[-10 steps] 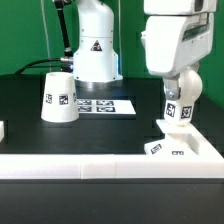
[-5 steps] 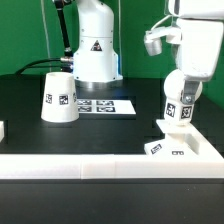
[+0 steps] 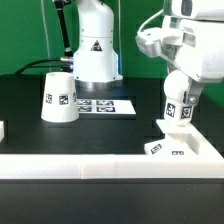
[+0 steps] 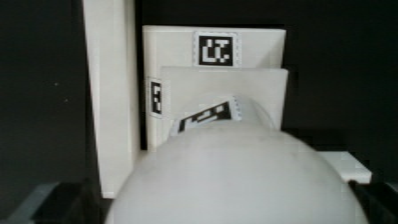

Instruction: Assemble lamp

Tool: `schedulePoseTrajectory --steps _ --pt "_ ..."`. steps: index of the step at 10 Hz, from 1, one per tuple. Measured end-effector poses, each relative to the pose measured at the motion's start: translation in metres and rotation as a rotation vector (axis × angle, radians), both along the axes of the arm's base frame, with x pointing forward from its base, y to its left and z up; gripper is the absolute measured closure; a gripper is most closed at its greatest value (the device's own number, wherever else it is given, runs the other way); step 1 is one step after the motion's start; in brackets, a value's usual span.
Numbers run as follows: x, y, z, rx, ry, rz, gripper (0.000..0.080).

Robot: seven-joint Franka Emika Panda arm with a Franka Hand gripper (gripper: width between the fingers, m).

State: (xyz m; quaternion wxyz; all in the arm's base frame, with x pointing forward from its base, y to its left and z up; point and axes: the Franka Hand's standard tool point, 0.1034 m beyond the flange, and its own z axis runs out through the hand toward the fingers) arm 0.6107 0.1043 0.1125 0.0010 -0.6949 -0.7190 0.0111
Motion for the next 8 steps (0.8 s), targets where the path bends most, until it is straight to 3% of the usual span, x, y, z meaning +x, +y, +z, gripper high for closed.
schedulePoseTrajectory --steps 4,8 --pt "-0.0003 -0.0034 -0.0001 -0.002 0.005 -0.035 0.0223" --pt "-0.0038 -0.0102 -0.0009 -0.011 0.001 -0.472 0.0223"
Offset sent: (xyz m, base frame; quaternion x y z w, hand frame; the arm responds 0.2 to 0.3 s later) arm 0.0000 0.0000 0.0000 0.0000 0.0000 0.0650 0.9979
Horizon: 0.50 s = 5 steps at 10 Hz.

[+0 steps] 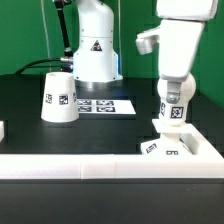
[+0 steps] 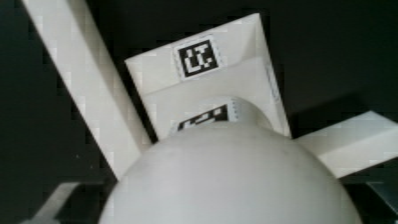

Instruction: Assemble lamp

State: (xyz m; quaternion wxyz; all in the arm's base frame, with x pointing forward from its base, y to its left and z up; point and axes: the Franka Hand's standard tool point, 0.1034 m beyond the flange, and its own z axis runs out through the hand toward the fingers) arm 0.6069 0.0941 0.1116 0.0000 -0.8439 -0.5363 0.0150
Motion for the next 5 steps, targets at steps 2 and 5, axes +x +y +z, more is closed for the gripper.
schedulePoseTrajectory --steps 2,5 --pt "0.0008 0.0010 -0.0001 0.000 -0.015 -0.178 0.0223" --pt "0.0007 0.0014 -0.0002 -0.003 -0.018 -0.361 0.0222"
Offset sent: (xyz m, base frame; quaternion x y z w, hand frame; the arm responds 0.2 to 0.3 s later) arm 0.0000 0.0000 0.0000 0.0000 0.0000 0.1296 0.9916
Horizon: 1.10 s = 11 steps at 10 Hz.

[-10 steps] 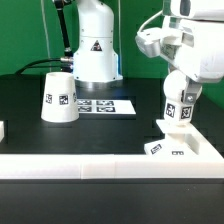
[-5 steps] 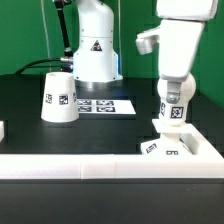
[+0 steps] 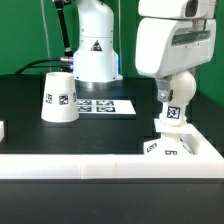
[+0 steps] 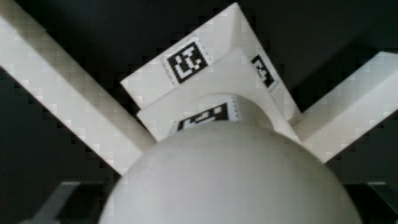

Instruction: Assemble lamp

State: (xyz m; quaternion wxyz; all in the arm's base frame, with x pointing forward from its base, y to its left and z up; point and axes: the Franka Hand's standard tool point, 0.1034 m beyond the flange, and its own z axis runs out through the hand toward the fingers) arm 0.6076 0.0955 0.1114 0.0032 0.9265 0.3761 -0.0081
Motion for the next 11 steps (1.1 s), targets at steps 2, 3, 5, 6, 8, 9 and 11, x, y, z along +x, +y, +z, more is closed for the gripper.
schedulePoseTrajectory --steps 2,3,5,6,8,9,11 --pt "-0.0001 0.0004 -0.0001 -0.002 -0.001 -0.131 0.0222" --pt "-0.0002 0.0006 -0.0002 -0.003 -0.002 -0.202 0.0222" --pt "-0.0007 0.0017 -0.0003 0.002 -0.003 -0.339 0.0222" --pt "-0.0035 0.0039 -0.0012 0.020 -0.002 -0.542 0.0222" --pt "-0.0050 0.0043 -0.0010 0.016 -0.001 -0.716 0.0222" --pt "-0.0050 0.0039 -0.0013 0.019 0.002 -0.757 0.0222" --pt "-0.0033 0.0040 -0.0009 0.025 -0.005 -0.852 0.0222"
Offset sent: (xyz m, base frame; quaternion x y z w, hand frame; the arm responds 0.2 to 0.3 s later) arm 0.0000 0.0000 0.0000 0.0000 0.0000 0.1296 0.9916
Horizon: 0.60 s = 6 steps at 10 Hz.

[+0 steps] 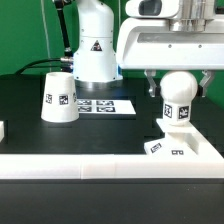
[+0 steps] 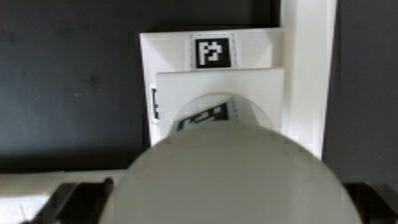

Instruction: Assemble lamp

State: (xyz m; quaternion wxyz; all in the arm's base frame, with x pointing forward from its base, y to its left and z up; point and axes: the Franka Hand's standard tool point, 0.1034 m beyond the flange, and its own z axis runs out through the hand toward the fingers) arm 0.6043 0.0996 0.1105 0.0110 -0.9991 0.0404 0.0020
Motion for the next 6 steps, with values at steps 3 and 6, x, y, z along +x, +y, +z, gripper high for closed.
schedulePoseTrajectory --steps 3,6 --pt "-0.0001 0.0001 -0.0001 0.003 0.005 -0.178 0.0222" --pt "-0.0011 0.0002 -0.0009 0.034 0.032 -0.526 0.0222"
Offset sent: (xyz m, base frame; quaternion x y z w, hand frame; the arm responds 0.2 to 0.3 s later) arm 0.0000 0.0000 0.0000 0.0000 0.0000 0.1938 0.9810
